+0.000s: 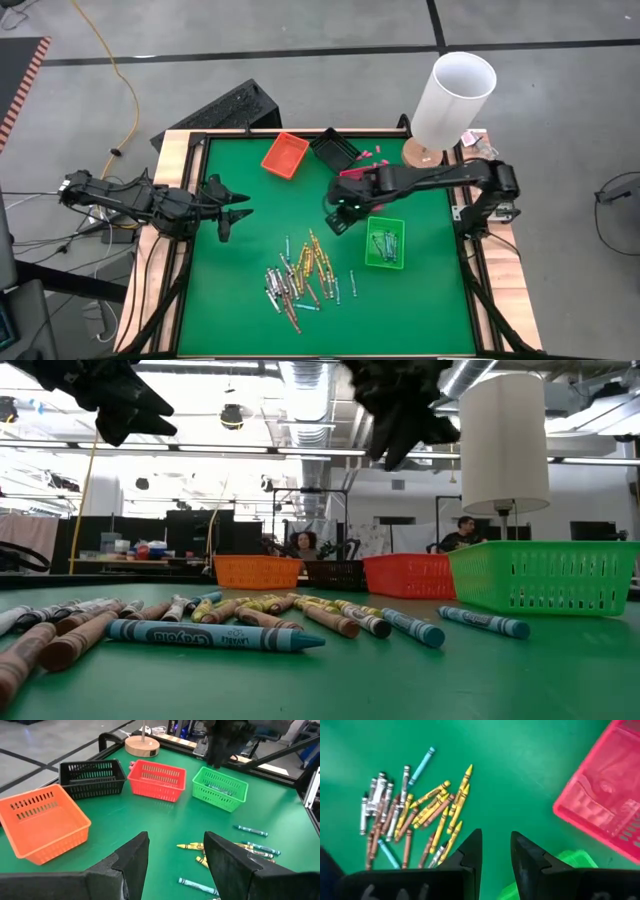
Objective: Sort crayons
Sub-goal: Put the light blue crayon into the green bin
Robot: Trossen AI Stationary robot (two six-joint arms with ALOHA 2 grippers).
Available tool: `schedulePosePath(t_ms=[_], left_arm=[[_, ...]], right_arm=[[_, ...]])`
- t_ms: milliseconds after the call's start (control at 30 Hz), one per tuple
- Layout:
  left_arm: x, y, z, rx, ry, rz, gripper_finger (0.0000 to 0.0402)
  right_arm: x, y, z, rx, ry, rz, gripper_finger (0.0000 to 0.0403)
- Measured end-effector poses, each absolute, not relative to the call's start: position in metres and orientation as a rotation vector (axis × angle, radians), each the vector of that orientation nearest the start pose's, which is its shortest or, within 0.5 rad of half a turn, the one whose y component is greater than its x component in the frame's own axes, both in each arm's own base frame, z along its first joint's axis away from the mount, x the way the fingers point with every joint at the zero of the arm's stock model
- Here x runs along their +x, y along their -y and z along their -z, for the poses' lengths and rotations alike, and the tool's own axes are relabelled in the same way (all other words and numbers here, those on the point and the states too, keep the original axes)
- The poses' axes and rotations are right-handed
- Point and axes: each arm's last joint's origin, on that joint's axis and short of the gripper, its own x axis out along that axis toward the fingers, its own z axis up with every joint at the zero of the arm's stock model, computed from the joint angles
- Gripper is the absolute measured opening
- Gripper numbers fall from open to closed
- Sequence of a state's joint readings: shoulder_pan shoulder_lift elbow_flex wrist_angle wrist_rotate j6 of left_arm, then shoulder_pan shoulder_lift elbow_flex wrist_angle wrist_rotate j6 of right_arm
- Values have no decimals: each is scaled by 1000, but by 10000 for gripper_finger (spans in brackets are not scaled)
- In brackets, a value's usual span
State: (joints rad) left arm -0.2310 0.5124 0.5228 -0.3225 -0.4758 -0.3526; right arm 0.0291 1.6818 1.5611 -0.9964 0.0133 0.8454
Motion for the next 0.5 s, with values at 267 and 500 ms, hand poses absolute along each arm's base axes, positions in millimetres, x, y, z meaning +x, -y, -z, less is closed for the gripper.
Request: schedulePosePath(t_ms=[267,500], left_arm=[[123,15,-267,-236,-248,-290,180],[123,15,-266,-220,-253,-288,180]], right_arm=[[374,-36,-312,651,-1178,413,98],[387,-76,-295,630,-1246,404,98]])
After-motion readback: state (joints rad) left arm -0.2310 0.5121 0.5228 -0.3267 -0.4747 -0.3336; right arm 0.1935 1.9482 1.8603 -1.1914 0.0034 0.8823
